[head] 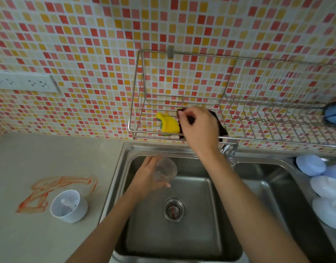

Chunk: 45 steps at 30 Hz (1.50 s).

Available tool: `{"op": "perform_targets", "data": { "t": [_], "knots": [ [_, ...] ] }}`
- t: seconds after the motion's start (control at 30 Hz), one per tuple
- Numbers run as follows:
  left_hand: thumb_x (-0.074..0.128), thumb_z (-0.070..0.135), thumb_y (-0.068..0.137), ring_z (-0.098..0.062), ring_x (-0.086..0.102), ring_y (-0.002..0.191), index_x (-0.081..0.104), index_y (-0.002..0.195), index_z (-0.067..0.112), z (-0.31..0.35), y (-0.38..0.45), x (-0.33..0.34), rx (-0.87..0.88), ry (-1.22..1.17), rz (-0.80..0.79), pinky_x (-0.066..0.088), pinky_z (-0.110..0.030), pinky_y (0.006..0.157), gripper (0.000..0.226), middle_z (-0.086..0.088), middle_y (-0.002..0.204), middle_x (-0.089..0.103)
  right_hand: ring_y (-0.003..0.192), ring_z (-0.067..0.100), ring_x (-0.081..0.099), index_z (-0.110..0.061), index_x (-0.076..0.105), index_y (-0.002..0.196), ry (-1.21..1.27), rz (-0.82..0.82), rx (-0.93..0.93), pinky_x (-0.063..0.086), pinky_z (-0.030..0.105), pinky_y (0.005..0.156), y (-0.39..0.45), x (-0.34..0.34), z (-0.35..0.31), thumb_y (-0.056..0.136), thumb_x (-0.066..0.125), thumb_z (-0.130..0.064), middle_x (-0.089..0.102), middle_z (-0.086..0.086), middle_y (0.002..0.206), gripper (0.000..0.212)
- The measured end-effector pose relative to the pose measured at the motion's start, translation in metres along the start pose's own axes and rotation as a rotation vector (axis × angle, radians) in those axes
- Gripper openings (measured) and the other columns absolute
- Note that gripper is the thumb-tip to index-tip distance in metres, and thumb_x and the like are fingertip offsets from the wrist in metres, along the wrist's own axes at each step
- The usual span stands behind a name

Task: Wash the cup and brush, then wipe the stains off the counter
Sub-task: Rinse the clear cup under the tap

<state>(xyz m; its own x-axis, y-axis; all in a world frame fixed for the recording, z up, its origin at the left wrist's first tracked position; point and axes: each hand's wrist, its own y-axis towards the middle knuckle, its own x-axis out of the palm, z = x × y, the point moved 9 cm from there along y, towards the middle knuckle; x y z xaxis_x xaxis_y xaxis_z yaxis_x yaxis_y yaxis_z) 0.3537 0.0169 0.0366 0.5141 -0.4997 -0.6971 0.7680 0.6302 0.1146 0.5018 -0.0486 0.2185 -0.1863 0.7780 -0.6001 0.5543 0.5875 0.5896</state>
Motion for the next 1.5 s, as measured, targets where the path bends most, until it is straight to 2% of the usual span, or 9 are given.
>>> {"op": "perform_targets", "data": {
  "t": [0.1, 0.17, 0.33, 0.53, 0.63, 0.73, 0.93, 1.2, 1.5],
  "knots": [
    [0.088, 0.043, 0.057, -0.012, 0.043, 0.124, 0.042, 0.137, 0.021, 0.002, 0.014, 0.032, -0.065, 0.002, -0.078, 0.040, -0.029, 0.105, 0.096, 0.005, 0.137, 0.041, 0.091, 0.012, 0.057, -0.005, 0.069, 0.093, 0.078, 0.437, 0.033, 0.048, 0.019, 0.084, -0.062, -0.087, 0.055, 0.088, 0.062, -0.010, 0.061, 0.003, 0.098, 0.010],
    [0.088, 0.040, 0.058, -0.014, 0.044, 0.125, 0.041, 0.137, 0.022, 0.009, 0.026, 0.047, -0.112, -0.009, -0.090, 0.036, -0.024, 0.102, 0.094, 0.004, 0.137, 0.044, 0.091, 0.016, 0.060, -0.003, 0.066, 0.101, 0.123, 0.474, 0.300, 0.050, 0.020, 0.083, -0.096, -0.099, 0.135, 0.088, 0.060, -0.005, 0.061, 0.002, 0.100, 0.014],
    [0.085, 0.019, 0.066, -0.015, 0.051, 0.119, 0.043, 0.137, 0.023, 0.037, 0.054, 0.090, -0.139, -0.073, -0.142, 0.034, -0.009, 0.087, 0.083, 0.001, 0.133, 0.052, 0.114, 0.043, 0.056, -0.008, 0.047, 0.136, -0.101, -0.223, 0.845, 0.044, 0.046, 0.094, -0.135, -0.023, 0.292, 0.096, 0.054, -0.029, 0.058, 0.023, 0.128, 0.045],
    [0.087, 0.018, 0.065, -0.012, 0.054, 0.111, 0.043, 0.137, 0.018, 0.054, 0.074, 0.117, -0.215, -0.128, -0.095, 0.034, 0.000, 0.079, 0.084, 0.000, 0.130, 0.055, 0.107, 0.038, 0.060, -0.015, 0.038, 0.141, -0.016, -0.552, 0.696, 0.047, 0.037, 0.084, -0.141, 0.036, 0.310, 0.101, 0.044, -0.021, 0.062, 0.017, 0.115, 0.041],
    [0.088, 0.023, 0.062, -0.008, 0.055, 0.107, 0.046, 0.133, 0.023, 0.059, 0.075, 0.126, -0.226, -0.123, -0.101, 0.034, -0.003, 0.079, 0.083, 0.008, 0.120, 0.056, 0.120, 0.036, 0.054, -0.018, 0.030, 0.148, -0.066, -0.631, 0.555, 0.044, 0.041, 0.097, -0.142, 0.051, 0.308, 0.099, 0.049, -0.022, 0.052, 0.013, 0.138, 0.052],
    [0.091, 0.027, 0.058, -0.007, 0.054, 0.109, 0.046, 0.133, 0.024, 0.066, 0.079, 0.133, -0.256, -0.171, -0.107, 0.040, -0.008, 0.084, 0.087, 0.014, 0.118, 0.054, 0.134, 0.031, 0.041, -0.016, 0.029, 0.149, -0.072, -0.641, 0.488, 0.037, 0.043, 0.107, -0.136, 0.060, 0.320, 0.097, 0.052, -0.018, 0.033, 0.009, 0.154, 0.057],
    [0.090, 0.027, 0.061, -0.015, 0.055, 0.111, 0.047, 0.133, 0.016, 0.098, 0.086, 0.150, -0.189, -0.099, -0.170, 0.039, -0.016, 0.087, 0.085, 0.001, 0.125, 0.056, 0.110, 0.035, 0.060, -0.020, 0.050, 0.135, -0.080, -0.657, 0.463, 0.049, 0.039, 0.090, -0.127, 0.065, 0.339, 0.098, 0.048, -0.019, 0.061, 0.015, 0.128, 0.038],
    [0.089, 0.027, 0.059, -0.024, 0.061, 0.108, 0.051, 0.129, 0.020, 0.102, 0.086, 0.137, -0.255, -0.165, -0.069, 0.053, -0.043, 0.091, 0.080, -0.003, 0.118, 0.063, 0.111, 0.035, 0.059, -0.023, 0.050, 0.136, -0.082, -0.658, 0.464, 0.050, 0.043, 0.093, -0.124, 0.068, 0.347, 0.100, 0.045, -0.026, 0.063, 0.013, 0.126, 0.036],
    [0.091, 0.036, 0.056, -0.010, 0.060, 0.102, 0.056, 0.114, 0.034, 0.095, 0.075, 0.139, -0.251, -0.168, -0.082, 0.051, -0.027, 0.090, 0.068, 0.011, 0.108, 0.061, 0.099, 0.029, 0.063, -0.029, 0.052, 0.130, -0.031, -0.677, 0.474, 0.053, 0.043, 0.086, -0.124, 0.068, 0.346, 0.099, 0.044, -0.023, 0.067, 0.011, 0.114, 0.032]
  ]
}}
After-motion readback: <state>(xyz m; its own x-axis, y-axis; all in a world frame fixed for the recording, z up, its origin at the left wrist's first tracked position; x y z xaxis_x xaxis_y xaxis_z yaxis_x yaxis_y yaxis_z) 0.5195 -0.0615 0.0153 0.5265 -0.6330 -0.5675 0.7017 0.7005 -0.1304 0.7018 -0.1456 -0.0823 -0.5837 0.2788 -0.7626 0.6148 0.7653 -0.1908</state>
